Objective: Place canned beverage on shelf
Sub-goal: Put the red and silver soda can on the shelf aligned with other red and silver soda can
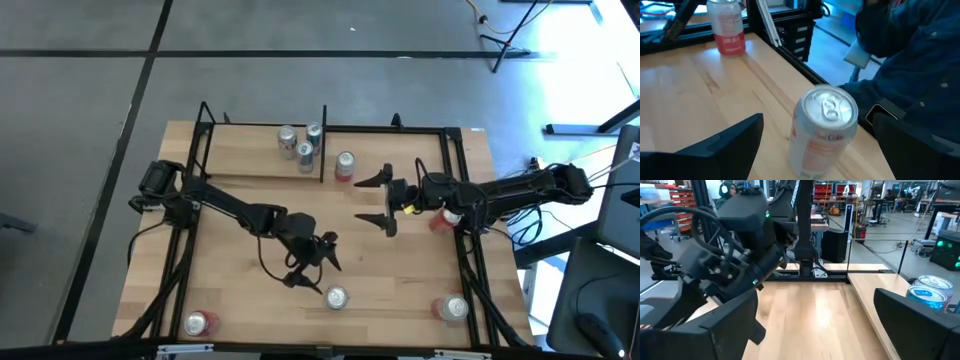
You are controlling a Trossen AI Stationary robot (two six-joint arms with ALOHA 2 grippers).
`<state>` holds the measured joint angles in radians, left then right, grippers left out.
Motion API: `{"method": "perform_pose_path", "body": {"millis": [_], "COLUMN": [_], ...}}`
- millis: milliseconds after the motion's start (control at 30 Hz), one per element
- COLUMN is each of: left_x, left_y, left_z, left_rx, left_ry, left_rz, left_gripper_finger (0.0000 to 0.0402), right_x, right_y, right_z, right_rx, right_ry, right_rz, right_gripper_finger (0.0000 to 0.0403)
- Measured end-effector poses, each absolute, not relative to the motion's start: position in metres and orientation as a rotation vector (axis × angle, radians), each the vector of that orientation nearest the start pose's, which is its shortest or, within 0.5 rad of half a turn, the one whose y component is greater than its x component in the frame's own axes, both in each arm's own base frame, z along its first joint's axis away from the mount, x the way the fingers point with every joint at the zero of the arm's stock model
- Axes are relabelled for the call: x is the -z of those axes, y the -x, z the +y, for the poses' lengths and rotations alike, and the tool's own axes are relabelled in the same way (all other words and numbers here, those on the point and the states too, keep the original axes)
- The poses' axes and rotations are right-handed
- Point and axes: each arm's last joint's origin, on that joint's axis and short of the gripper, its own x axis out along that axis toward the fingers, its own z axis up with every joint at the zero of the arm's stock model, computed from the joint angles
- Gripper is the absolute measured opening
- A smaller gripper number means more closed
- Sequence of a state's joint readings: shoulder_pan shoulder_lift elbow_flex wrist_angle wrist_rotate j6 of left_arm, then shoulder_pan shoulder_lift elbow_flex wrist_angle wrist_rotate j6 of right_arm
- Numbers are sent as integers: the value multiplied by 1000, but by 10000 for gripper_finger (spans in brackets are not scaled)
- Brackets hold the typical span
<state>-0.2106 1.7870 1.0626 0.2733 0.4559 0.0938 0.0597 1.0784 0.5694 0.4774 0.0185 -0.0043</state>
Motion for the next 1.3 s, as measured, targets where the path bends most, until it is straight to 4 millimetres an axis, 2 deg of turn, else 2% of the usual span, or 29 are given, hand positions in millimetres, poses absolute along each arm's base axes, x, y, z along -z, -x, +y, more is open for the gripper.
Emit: {"method": "perform_pose_path", "body": {"millis": [133,533,633,900,1133,1300], "left_x": [-211,-211,-203,-164,-155,-157], "left_y": [-377,-373,-377,-389,-395,-396], "left_z": [-102,-120,-124,-130,-129,-128], "left_rx": [671,688,683,721,796,760], "left_ry": [-94,-150,-165,-127,-71,-86], "left_rz": [429,416,406,434,397,387], "left_gripper_finger": [362,362,363,363,360,319], "right_x": [-268,-269,-267,-259,-257,-258], "right_y": [-234,-234,-237,-248,-252,-252], "right_z": [18,21,22,23,23,23], "right_rx": [-27,-38,-38,-39,-38,-22], "right_ry": [5,-54,-73,-83,-104,-106], "right_rz": [13,-2,3,-14,-23,-28], "right_gripper_finger": [386,386,386,386,386,386]}}
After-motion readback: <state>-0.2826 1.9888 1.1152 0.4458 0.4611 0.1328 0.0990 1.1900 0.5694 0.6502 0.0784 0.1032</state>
